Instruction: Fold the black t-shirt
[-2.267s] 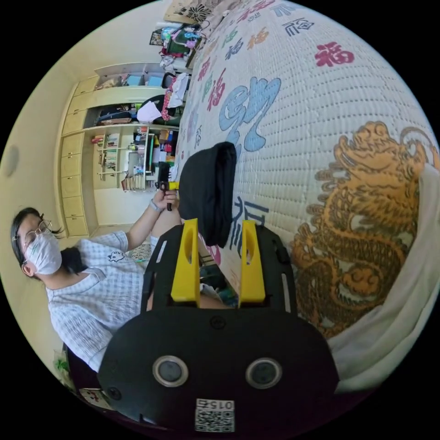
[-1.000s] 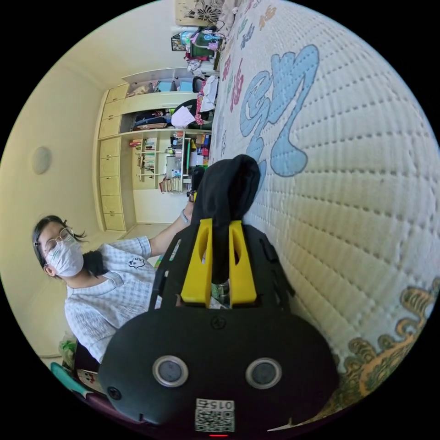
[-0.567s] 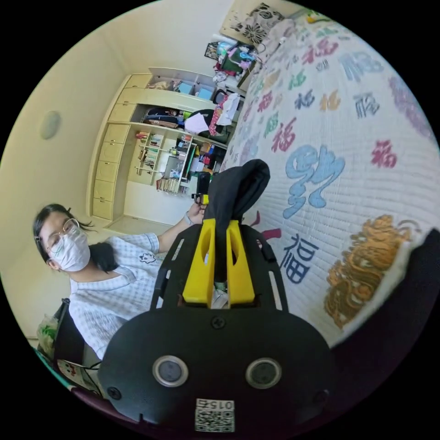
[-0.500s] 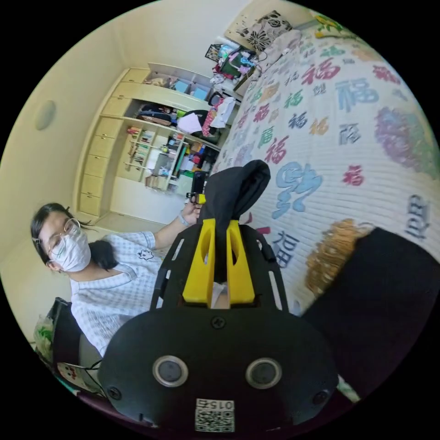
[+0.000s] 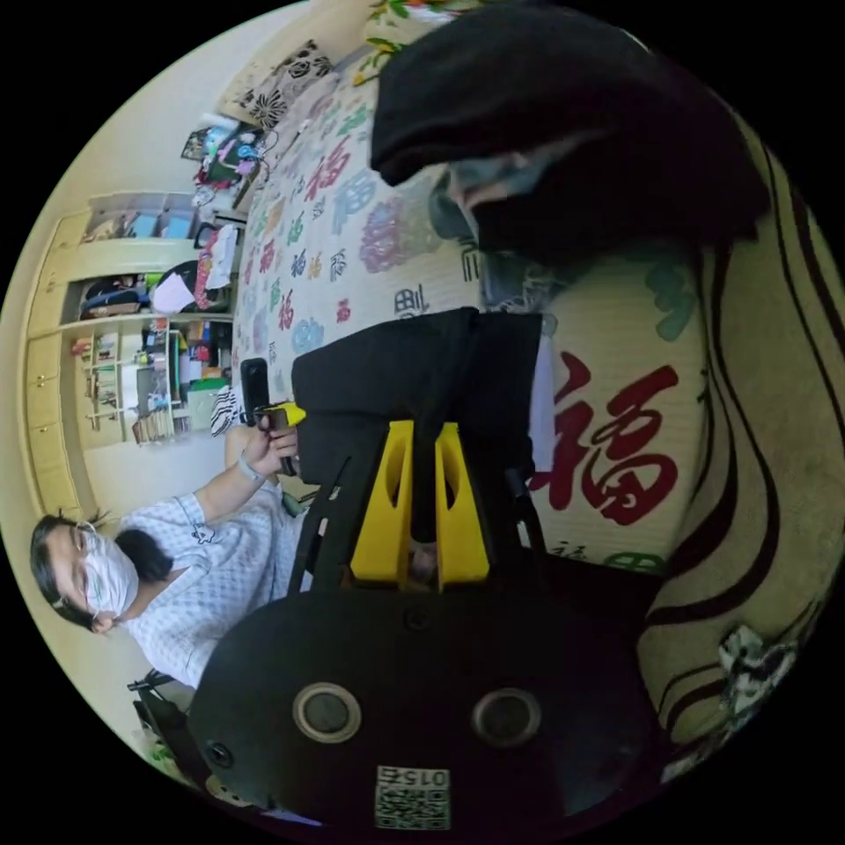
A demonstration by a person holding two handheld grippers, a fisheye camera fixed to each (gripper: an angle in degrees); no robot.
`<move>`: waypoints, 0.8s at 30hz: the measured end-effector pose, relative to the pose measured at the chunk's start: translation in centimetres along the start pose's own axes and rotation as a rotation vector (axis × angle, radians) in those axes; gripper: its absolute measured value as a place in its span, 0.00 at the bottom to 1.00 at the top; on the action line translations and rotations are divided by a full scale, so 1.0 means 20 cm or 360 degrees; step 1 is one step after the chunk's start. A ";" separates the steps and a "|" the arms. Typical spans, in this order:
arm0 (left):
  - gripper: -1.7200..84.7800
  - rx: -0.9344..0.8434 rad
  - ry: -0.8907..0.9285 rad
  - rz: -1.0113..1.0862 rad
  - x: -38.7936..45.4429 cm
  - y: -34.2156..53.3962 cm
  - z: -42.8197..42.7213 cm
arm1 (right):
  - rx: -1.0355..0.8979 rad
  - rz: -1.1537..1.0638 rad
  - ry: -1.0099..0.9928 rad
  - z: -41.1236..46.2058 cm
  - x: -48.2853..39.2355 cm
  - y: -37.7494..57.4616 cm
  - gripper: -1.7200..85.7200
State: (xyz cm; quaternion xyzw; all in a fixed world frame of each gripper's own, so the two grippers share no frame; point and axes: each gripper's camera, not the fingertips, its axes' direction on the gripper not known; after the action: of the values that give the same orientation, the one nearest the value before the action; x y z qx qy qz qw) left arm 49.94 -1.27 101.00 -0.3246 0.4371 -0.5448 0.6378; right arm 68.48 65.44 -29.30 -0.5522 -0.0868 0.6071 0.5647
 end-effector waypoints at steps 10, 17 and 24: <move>0.04 0.0094 -0.0098 -0.0021 -0.18 0.34 -0.33 | 0.0308 0.0290 -0.0371 0.11 0.06 0.25 0.06; 0.08 0.0133 -0.0023 0.0047 -0.20 0.85 -0.87 | 0.0559 0.0445 0.0149 -0.02 -0.41 0.44 0.02; 0.09 0.0370 -0.0387 0.0262 -0.02 1.64 -1.80 | 0.0562 -0.0055 0.0251 0.12 -1.12 0.50 0.01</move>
State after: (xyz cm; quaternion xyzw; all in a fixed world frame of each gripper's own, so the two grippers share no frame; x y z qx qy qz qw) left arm 30.62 7.67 57.28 -0.2752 0.3161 -0.4943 0.7616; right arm 55.06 45.75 -22.92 -0.4888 0.0561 0.5579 0.6683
